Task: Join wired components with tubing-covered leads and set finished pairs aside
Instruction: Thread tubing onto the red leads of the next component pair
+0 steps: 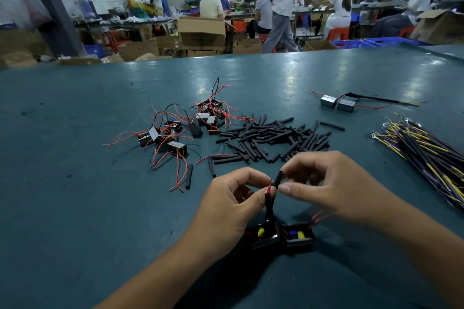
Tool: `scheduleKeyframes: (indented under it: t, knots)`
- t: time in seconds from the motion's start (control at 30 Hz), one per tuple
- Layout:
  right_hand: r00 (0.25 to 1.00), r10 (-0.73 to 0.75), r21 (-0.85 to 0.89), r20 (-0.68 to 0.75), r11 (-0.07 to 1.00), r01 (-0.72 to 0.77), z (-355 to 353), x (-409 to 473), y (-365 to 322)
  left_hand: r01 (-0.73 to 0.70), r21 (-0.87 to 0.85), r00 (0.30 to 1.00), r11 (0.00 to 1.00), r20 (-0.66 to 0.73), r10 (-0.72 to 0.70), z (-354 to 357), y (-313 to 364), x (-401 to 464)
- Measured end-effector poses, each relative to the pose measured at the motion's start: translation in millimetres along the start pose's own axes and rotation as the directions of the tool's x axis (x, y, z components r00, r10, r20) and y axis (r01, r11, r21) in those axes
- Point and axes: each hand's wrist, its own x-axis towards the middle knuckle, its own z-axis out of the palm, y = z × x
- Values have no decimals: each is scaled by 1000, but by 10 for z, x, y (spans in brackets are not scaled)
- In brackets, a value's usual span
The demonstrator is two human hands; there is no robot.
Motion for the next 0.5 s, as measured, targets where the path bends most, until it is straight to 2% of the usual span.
scheduleKeyframes:
  t: [0.1,0.33,0.5]
  knots:
    - [998,-15,128,-56,992,22,-15,10,-16,20,-15,1000,1000,12,-19,3,4,-4]
    - [994,-29,61,-103,998,35,68,8,18,-1,105,998,994,64,-5,-21,14,-25]
    - [993,-40,-57,-113,998,34,123,-9,0,2,203,993,979,118,-27,-51,8,-23]
